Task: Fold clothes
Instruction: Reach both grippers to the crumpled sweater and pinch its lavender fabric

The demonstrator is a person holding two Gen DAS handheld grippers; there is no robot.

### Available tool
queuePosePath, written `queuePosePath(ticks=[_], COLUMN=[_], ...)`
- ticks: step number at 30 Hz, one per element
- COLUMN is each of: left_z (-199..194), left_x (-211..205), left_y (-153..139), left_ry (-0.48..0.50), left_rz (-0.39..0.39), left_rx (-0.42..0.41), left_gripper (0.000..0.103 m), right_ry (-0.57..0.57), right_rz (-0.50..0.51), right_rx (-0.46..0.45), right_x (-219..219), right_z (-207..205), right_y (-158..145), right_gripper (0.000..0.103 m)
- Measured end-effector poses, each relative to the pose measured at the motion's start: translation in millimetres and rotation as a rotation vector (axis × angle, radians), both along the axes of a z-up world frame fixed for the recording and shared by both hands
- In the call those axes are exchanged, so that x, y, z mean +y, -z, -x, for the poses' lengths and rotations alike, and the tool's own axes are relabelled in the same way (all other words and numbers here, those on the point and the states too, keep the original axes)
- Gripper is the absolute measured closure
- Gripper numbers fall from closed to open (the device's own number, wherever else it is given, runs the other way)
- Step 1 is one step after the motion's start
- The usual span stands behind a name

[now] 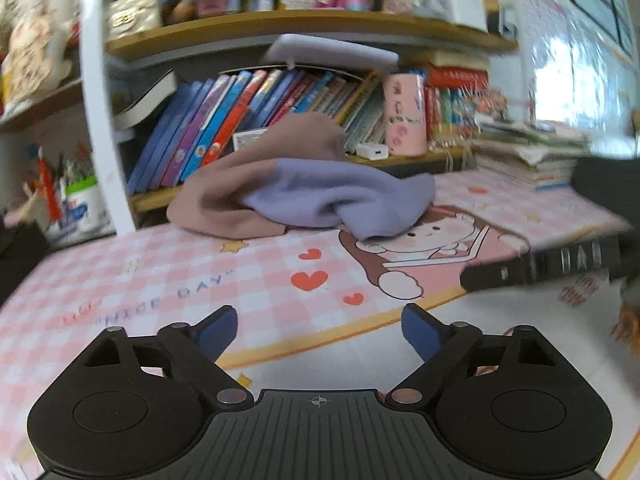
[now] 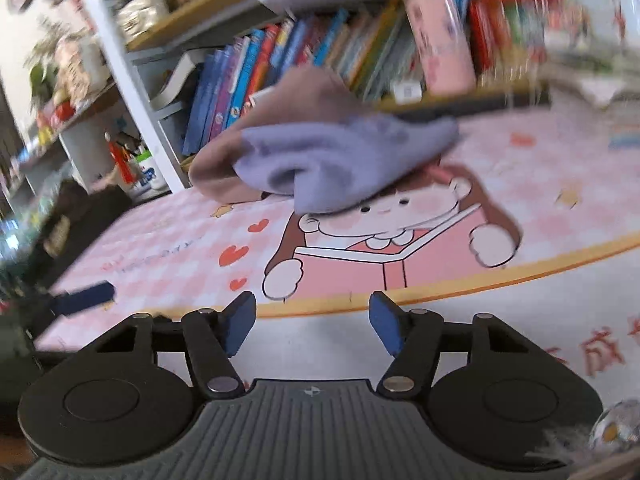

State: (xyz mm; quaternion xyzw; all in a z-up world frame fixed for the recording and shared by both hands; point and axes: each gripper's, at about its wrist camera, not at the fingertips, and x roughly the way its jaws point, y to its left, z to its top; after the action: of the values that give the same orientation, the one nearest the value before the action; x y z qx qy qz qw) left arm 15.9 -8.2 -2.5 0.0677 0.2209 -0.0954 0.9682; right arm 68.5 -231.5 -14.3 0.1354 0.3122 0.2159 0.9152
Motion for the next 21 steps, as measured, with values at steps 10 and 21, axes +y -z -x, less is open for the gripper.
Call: queuePosePath(ticks=[10,21], left_z=[-26,-19], left_x=[6,2], left_y=[6,6], left_ry=[-0.022,0.033], left_rz=[-0.024,-0.07], left_rx=[0.045,0.039], left_gripper=[0.017,0.01], right_ry=[0.092,0.264], right_rz=[-0.262,-0.446], right_rx=[0.229,0.247], right_x=[-27,-20], right_z=[-107,-170], right_y=[7,30], right_gripper=[0.043,0.047])
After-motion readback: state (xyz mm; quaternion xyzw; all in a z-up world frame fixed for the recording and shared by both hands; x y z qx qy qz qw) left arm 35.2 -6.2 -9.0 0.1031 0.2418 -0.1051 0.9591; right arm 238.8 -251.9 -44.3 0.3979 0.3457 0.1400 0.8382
